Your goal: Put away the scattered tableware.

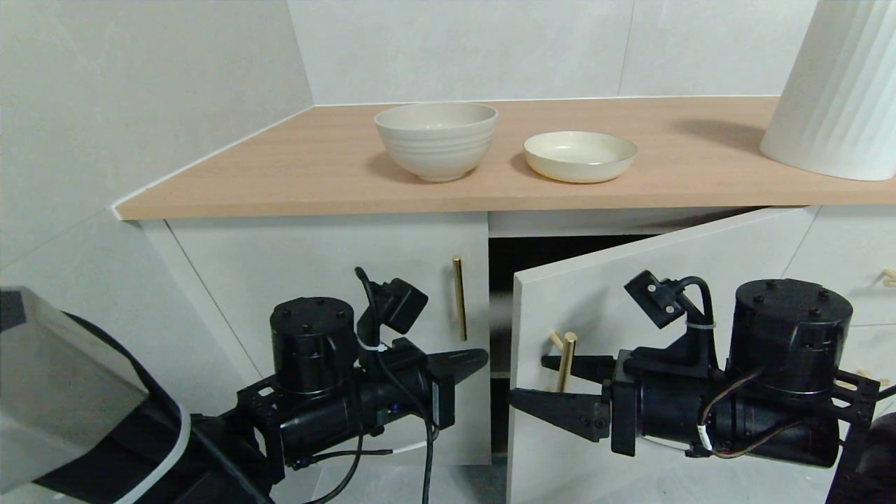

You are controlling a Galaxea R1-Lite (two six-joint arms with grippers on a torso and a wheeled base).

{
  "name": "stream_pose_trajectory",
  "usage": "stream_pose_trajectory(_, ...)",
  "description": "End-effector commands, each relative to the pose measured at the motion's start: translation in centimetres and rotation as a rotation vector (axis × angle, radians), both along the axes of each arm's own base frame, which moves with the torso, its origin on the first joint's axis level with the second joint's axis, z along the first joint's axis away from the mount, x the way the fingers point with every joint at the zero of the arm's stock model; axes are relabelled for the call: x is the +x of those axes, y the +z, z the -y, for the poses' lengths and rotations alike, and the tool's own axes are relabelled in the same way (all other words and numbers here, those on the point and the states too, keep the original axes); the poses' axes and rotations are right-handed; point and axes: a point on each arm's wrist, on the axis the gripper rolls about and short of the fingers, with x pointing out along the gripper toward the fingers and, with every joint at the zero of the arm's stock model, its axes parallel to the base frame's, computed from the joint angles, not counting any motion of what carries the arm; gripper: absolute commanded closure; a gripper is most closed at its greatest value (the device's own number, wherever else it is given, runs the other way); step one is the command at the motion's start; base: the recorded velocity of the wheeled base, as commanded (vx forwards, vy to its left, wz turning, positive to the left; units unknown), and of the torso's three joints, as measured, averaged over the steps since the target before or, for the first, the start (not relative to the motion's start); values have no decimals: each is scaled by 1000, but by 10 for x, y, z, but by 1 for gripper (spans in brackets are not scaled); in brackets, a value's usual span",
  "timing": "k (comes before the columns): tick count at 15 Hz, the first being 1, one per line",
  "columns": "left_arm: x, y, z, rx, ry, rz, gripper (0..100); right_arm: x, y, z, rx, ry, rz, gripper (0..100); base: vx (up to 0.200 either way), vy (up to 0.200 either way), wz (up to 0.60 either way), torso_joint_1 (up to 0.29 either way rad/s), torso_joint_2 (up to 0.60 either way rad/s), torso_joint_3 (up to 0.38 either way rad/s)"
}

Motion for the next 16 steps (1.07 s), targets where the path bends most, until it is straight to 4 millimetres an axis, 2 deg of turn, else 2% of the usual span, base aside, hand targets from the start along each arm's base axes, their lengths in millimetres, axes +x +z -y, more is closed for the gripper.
stream_pose_trajectory(1, 5, -4, 8, -16, -7, 2, 100, -2, 1, -1, 3, 6, 2, 0, 0, 0, 0, 0, 0, 0)
stream_pose_trajectory(5, 17, -6, 22, -163, 1, 17, 100, -2, 2, -2, 4, 8, 6, 0, 0, 0, 0, 0, 0, 0)
stream_pose_trajectory(7, 24, -23, 28, -159, 12, 19, 100, -2, 0, -2, 1, 6, 3, 0, 0, 0, 0, 0, 0, 0)
stream_pose_trajectory(11, 37, -35, 41, -223, 14, 105, 100, -2, 1, -1, 1, 1, 8, 0, 0, 0, 0, 0, 0, 0)
stream_pose_trajectory(15, 35, -32, 42, -222, 10, 118, 100, -1, 4, 10, -2, -36, 36, 0, 0, 0, 0, 0, 0, 0)
stream_pose_trajectory(16, 36, -32, 42, -219, 25, 123, 100, 1, 1, 19, -43, -68, 87, 0, 0, 0, 0, 0, 0, 0)
